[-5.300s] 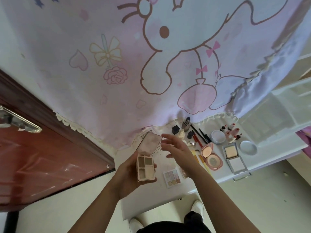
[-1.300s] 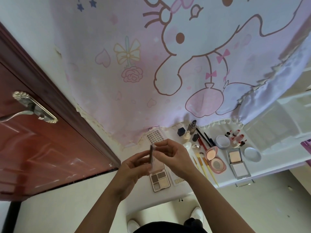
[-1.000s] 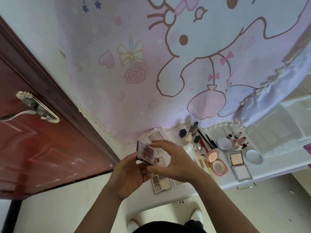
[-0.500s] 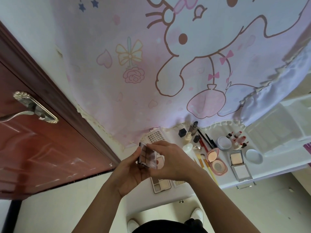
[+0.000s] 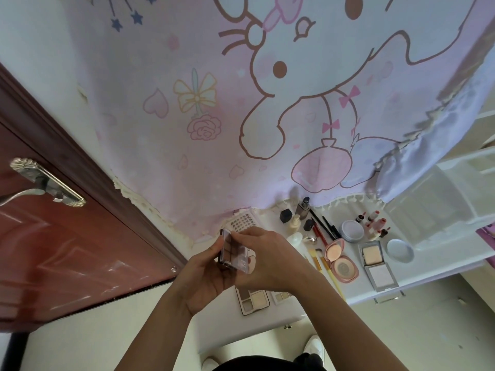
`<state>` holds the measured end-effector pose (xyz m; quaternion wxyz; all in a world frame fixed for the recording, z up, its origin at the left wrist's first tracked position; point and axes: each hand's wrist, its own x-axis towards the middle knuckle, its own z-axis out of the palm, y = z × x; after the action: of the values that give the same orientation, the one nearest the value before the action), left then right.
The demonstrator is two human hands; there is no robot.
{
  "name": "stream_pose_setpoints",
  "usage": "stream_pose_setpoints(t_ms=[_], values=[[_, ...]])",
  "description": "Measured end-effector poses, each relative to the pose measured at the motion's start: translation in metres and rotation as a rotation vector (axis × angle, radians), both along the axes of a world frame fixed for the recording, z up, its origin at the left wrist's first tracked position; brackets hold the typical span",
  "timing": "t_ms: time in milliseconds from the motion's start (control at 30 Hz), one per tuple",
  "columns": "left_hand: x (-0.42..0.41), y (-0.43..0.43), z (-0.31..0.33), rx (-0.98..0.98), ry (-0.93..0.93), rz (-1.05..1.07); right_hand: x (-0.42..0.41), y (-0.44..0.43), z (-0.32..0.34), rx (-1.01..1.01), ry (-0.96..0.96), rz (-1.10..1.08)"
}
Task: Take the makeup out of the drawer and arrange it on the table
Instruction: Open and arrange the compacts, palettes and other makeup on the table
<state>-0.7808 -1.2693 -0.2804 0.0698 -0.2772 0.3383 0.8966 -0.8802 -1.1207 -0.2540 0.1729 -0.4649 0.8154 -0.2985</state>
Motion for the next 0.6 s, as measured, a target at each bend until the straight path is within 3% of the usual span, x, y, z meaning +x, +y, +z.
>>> stream_pose_setpoints(t_ms=[600], values=[[-0.002, 0.006, 0.009, 0.004, -0.030, 0.047, -0.001, 0.000, 0.006, 0.018, 0.039, 0.041]])
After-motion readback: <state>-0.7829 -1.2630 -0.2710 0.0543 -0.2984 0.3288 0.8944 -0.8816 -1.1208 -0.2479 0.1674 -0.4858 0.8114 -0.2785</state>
